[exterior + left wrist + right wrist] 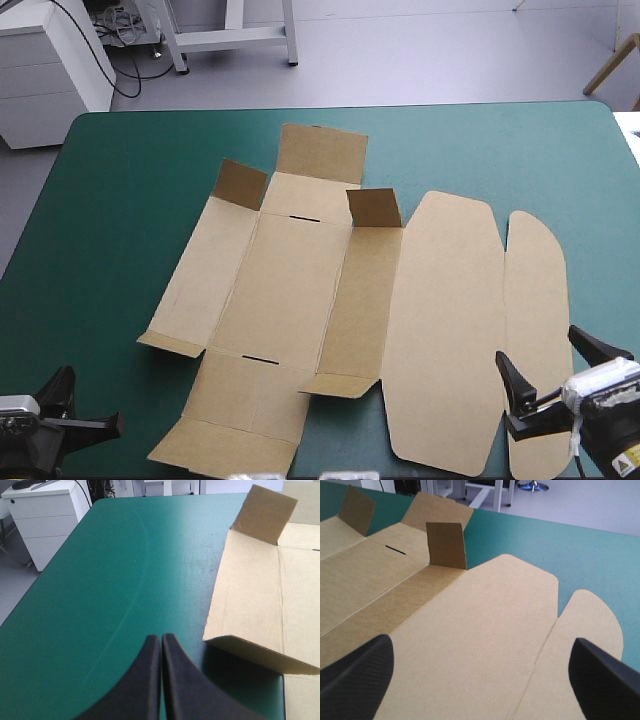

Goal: Fold the box

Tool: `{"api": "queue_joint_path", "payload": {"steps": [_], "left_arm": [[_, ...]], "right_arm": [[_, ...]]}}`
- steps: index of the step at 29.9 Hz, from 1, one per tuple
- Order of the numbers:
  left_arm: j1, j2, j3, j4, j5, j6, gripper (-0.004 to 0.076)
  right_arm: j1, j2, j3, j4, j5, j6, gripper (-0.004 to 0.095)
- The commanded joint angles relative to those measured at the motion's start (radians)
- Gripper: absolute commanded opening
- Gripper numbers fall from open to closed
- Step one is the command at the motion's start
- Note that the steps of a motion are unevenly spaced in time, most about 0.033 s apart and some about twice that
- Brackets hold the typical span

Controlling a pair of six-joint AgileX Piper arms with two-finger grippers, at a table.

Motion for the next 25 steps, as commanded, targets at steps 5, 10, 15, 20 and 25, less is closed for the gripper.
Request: {"api": "queue_joint_path", "payload": {"steps": [5, 10, 15, 20, 25], "left_arm": [[-0.001, -0.011, -0.020, -0.004, -0.077, -0.006, -0.0010], [-0.001, -0.011, -0.020, -0.004, -0.077, -0.006, -0.0010], [-0.001, -0.011, -0.020, -0.004, -0.077, -0.006, -0.0010], [-0.001, -0.011, -0.020, -0.006, -0.077, -0.006, -0.0010], [-0.001, -0.011, -0.020, -0.006, -0.077, -0.006, -0.0010]], "right_arm": [[0.000, 0.326, -0.209, 0.014, -0.077, -0.100, 0.0874], [0.000, 0.590, -0.397, 0.065, -0.061, -0.212, 0.0874], [0.000, 0.827, -0.580, 0.116, -0.022, -0.292, 0.0874], [0.038, 1.039, -0.754, 0.154, 0.051, -0.380, 0.0874], [0.137, 1.254, -0.943, 0.081, 0.089, -0.410, 0.0874]]}}
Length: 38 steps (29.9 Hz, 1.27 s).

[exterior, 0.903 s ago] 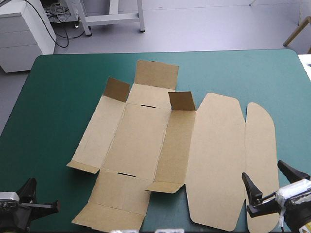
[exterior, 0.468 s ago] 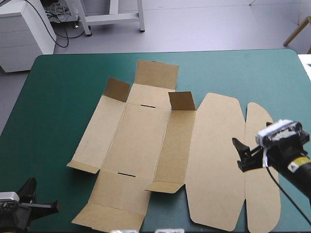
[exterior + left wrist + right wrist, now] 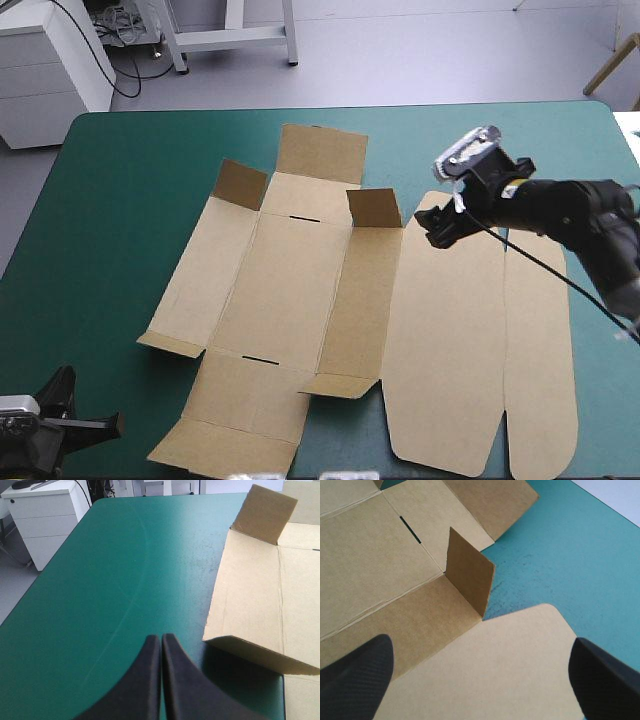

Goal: Fold the box

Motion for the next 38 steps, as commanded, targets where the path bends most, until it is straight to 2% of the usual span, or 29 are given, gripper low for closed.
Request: {"api": "queue_joint_path", "payload": {"steps": [1, 6, 9, 20, 25, 27, 28, 29, 30, 34, 35, 38], "left_arm": [[-0.001, -0.011, -0.020, -0.006, -0.078, -0.006, -0.0010], [-0.001, -0.011, -0.020, -0.006, -0.078, -0.006, -0.0010], [-0.001, -0.011, -0.020, -0.006, -0.078, -0.006, -0.0010], [-0.001, -0.011, -0.020, -0.006, -0.078, -0.006, -0.0010], [-0.001, -0.011, -0.020, -0.006, -0.078, -0.006, -0.0010], [-0.001, -0.011, -0.020, -0.006, -0.078, -0.006, -0.0010], [-0.001, -0.011, -0.020, -0.006, -0.078, -0.006, -0.0010], [-0.001, -0.011, -0.020, -0.008, -0.078, -0.006, -0.0010], [-0.001, -0.011, -0.020, -0.008, -0.078, -0.006, -0.0010], [-0.001, -0.011, -0.020, -0.008, -0.078, -0.006, -0.0010], [-0.001, -0.011, -0.020, -0.008, -0.078, -0.006, -0.0010], [-0.001, -0.011, -0.020, -0.008, -0.078, -0.006, -0.0010]], "right_arm": [[0.066, 0.116, -0.161, -0.042, -0.005, -0.036, 0.0874], [0.128, 0.311, -0.351, -0.160, 0.060, -0.032, 0.0874], [0.141, 0.405, -0.432, -0.190, 0.071, -0.036, 0.0874], [0.149, 0.617, -0.549, -0.170, 0.087, -0.096, 0.0874], [0.149, 0.643, -0.549, -0.170, 0.097, -0.099, 0.0870], [0.149, 0.645, -0.549, -0.170, 0.097, -0.109, 0.0836], [0.149, 0.645, -0.549, -0.170, 0.097, -0.111, 0.0810], [0.149, 0.648, -0.549, -0.170, 0.102, -0.122, 0.0693], [0.149, 0.649, -0.549, -0.170, 0.104, -0.133, 0.0619], [0.149, 0.653, -0.549, -0.170, 0.118, -0.176, -0.0026], [0.149, 0.653, -0.549, -0.172, 0.118, -0.187, -0.0004], [0.149, 0.653, -0.549, -0.174, 0.124, -0.287, -0.0019]]}}
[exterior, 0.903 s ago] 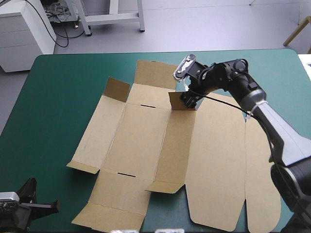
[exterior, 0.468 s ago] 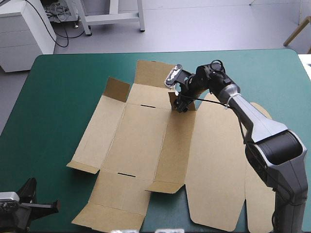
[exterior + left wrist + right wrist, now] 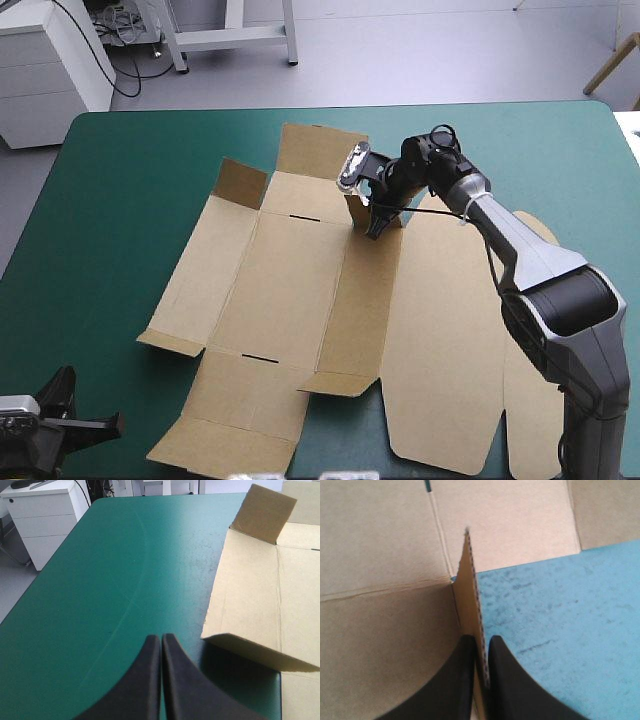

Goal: Fold the box

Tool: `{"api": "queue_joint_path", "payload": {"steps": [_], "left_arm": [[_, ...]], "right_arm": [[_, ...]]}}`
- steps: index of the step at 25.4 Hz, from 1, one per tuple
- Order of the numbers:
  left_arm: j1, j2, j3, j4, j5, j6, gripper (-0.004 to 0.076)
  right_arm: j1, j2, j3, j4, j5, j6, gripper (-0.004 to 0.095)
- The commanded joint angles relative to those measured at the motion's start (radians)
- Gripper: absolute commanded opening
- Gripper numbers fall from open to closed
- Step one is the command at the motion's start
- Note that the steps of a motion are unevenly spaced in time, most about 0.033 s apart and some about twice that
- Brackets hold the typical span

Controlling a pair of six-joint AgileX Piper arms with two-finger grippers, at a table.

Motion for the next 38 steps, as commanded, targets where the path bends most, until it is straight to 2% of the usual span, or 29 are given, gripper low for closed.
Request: {"api": "queue_joint_path", "payload": {"steps": [1, 4, 8, 13, 18, 22, 24, 26, 32, 38], "left_arm": [[-0.001, -0.011, -0.020, -0.005, -0.077, -0.005, -0.0010], [-0.001, -0.011, -0.020, -0.005, -0.077, -0.005, -0.0010], [-0.001, -0.011, -0.020, -0.005, -0.077, -0.005, -0.0010], [-0.001, -0.011, -0.020, -0.005, -0.077, -0.005, -0.0010], [-0.001, -0.011, -0.020, -0.005, -0.077, -0.005, -0.0010], [-0.001, -0.011, -0.020, -0.005, -0.077, -0.005, -0.0010], [-0.001, -0.011, -0.020, -0.005, -0.077, -0.005, -0.0010], [-0.001, -0.011, -0.020, -0.005, -0.077, -0.005, -0.0010], [-0.001, -0.011, -0.020, -0.005, -0.077, -0.005, -0.0010], [-0.001, -0.011, -0.020, -0.005, -0.077, -0.005, -0.0010]], "right_arm": [[0.000, -0.052, -0.032, -0.001, -0.040, -0.135, -0.0020], [0.000, -0.052, -0.032, 0.006, -0.045, -0.238, -0.0020], [0.000, -0.052, -0.032, 0.010, -0.046, -0.300, -0.0020], [0.003, -0.052, -0.032, 0.114, -0.047, -0.405, -0.0020], [0.073, -0.052, -0.032, 0.122, -0.054, -0.564, -0.0020], [0.112, -0.052, -0.032, 0.112, -0.052, -0.564, -0.0020], [0.137, -0.052, -0.032, 0.066, -0.062, -0.609, -0.0020], [0.139, -0.052, -0.032, 0.051, -0.065, -0.652, -0.0020], [0.139, -0.052, -0.032, 0.043, -0.118, -0.680, -0.0019], [0.139, -0.052, -0.032, 0.043, -0.124, -0.689, -0.0019]]}}
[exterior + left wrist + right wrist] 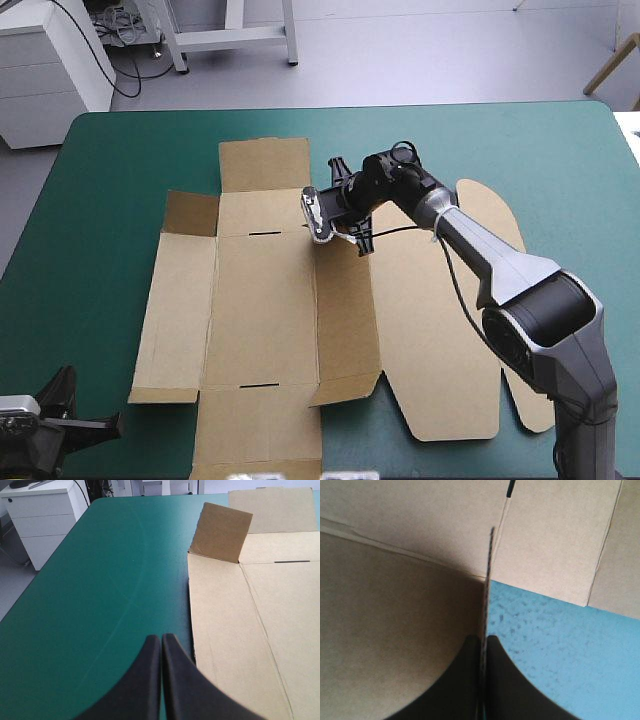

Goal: Fold the box

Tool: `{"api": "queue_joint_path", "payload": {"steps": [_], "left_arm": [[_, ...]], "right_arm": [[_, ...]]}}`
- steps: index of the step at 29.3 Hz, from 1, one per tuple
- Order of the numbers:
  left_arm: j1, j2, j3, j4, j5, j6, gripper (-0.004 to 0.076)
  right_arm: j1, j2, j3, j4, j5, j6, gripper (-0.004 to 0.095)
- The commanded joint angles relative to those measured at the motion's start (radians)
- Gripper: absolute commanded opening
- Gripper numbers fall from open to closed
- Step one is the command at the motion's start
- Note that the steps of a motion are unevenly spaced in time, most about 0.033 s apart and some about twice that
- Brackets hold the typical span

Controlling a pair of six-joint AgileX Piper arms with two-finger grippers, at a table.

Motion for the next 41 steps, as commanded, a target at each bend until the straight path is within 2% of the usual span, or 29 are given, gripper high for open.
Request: {"api": "queue_joint_path", "payload": {"steps": [1, 5, 7, 10, 13, 15, 18, 20, 26, 29, 30, 32, 36, 37, 39, 41], "left_arm": [[-0.001, -0.011, -0.020, 0.000, -0.077, -0.005, -0.0010], [-0.001, -0.011, -0.020, 0.000, -0.077, -0.005, -0.0010], [-0.001, -0.011, -0.020, 0.000, -0.077, -0.005, -0.0010], [-0.001, -0.011, -0.020, 0.000, -0.077, -0.005, -0.0010], [-0.001, -0.011, -0.020, 0.000, -0.077, -0.005, -0.0010], [-0.001, -0.011, -0.020, 0.000, -0.077, -0.005, -0.0010], [-0.001, -0.011, -0.020, 0.001, -0.077, -0.005, -0.0010], [-0.001, -0.011, -0.020, 0.001, -0.077, -0.005, -0.0010], [-0.001, -0.011, -0.020, 0.003, -0.077, -0.005, -0.0010], [-0.001, -0.011, -0.020, 0.017, -0.077, -0.005, -0.0010], [-0.001, -0.011, -0.020, 0.025, -0.077, -0.005, -0.0010], [-0.001, -0.011, -0.018, 0.030, -0.077, -0.005, -0.0010], [-0.001, -0.011, -0.018, 0.030, -0.077, -0.005, 0.0006], [-0.001, -0.011, -0.018, 0.027, -0.077, -0.005, 0.0027], [-0.001, -0.011, -0.018, 0.027, -0.077, -0.005, 0.0099], [-0.001, -0.011, -0.018, 0.025, -0.077, -0.005, 0.0235]], "right_arm": [[0.002, -0.059, -0.031, 0.001, -0.043, -0.019, -0.0019], [0.002, -0.059, -0.031, 0.011, -0.043, -0.007, 0.0000], [0.002, -0.059, -0.031, 0.026, -0.044, 0.013, 0.0077], [0.002, -0.059, -0.031, 0.050, -0.044, 0.018, 0.0237], [0.002, -0.062, -0.031, 0.063, -0.054, 0.051, 0.0500], [0.002, -0.078, -0.033, 0.063, -0.054, 0.107, 0.0715], [0.002, -0.125, -0.033, 0.061, -0.038, 0.180, 0.0873], [0.002, -0.165, -0.033, 0.056, -0.024, 0.267, 0.0887], [0.002, -0.284, -0.033, -0.035, 0.049, 0.553, 0.0884], [0.002, -0.316, -0.033, -0.087, 0.080, 0.729, 0.0808], [0.002, -0.321, -0.033, -0.107, 0.093, 0.798, 0.0746], [0.002, -0.329, -0.033, -0.143, 0.122, 0.920, 0.0559], [0.002, -0.329, -0.033, -0.204, 0.175, 1.122, 0.0023], [-0.001, -0.329, -0.031, -0.212, 0.186, 1.179, -0.0006], [-0.001, -0.329, -0.028, -0.228, 0.197, 1.239, 0.0002], [-0.003, -0.336, -0.013, -0.239, 0.197, 1.287, 0.0002]]}}
